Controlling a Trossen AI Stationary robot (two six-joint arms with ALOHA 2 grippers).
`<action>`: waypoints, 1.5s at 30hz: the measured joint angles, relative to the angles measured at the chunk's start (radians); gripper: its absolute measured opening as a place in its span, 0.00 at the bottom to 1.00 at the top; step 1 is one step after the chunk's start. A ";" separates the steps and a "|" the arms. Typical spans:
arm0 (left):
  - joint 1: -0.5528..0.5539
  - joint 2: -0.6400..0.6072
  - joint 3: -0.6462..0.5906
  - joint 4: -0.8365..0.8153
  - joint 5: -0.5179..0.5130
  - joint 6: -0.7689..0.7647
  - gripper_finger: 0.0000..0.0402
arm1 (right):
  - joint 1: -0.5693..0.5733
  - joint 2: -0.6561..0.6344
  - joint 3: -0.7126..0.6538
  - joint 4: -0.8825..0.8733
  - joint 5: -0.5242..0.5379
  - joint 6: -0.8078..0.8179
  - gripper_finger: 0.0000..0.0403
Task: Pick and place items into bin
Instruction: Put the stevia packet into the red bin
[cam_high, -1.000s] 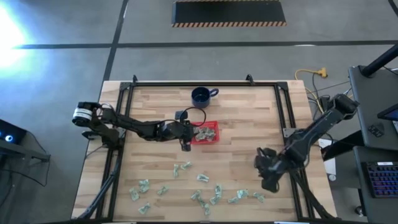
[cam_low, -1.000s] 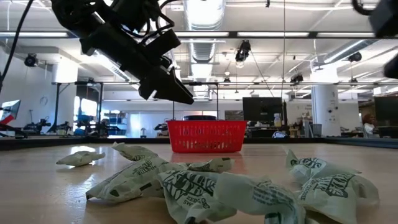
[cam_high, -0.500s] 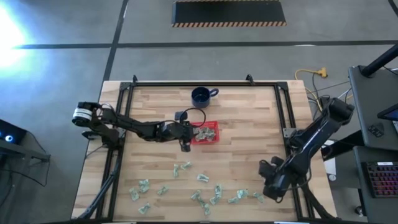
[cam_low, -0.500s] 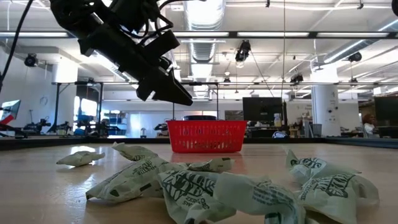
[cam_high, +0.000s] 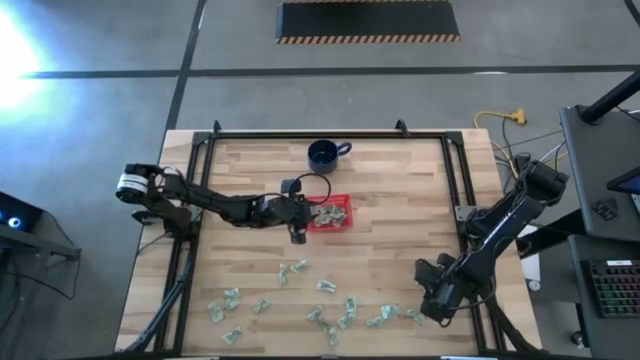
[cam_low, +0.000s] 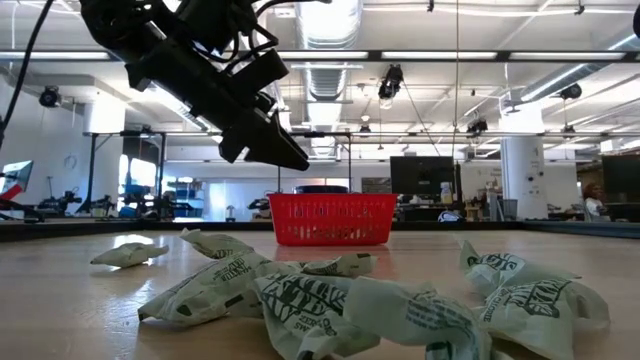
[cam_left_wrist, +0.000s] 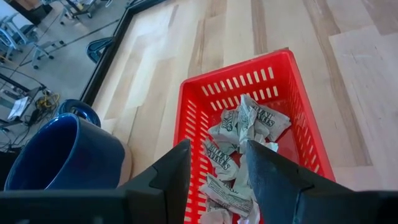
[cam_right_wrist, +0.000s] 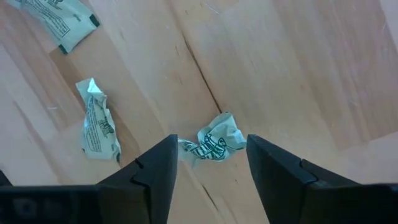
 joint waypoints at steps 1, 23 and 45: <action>0.000 0.000 0.000 0.000 0.000 0.000 0.35 | 0.000 0.000 -0.001 0.000 0.000 0.006 0.46; 0.000 0.000 0.002 -0.001 0.000 0.001 0.35 | -0.003 0.087 -0.014 0.008 -0.053 0.039 0.41; -0.001 -0.001 0.004 -0.001 0.000 0.003 0.35 | -0.024 0.039 0.002 0.003 0.320 -0.231 0.03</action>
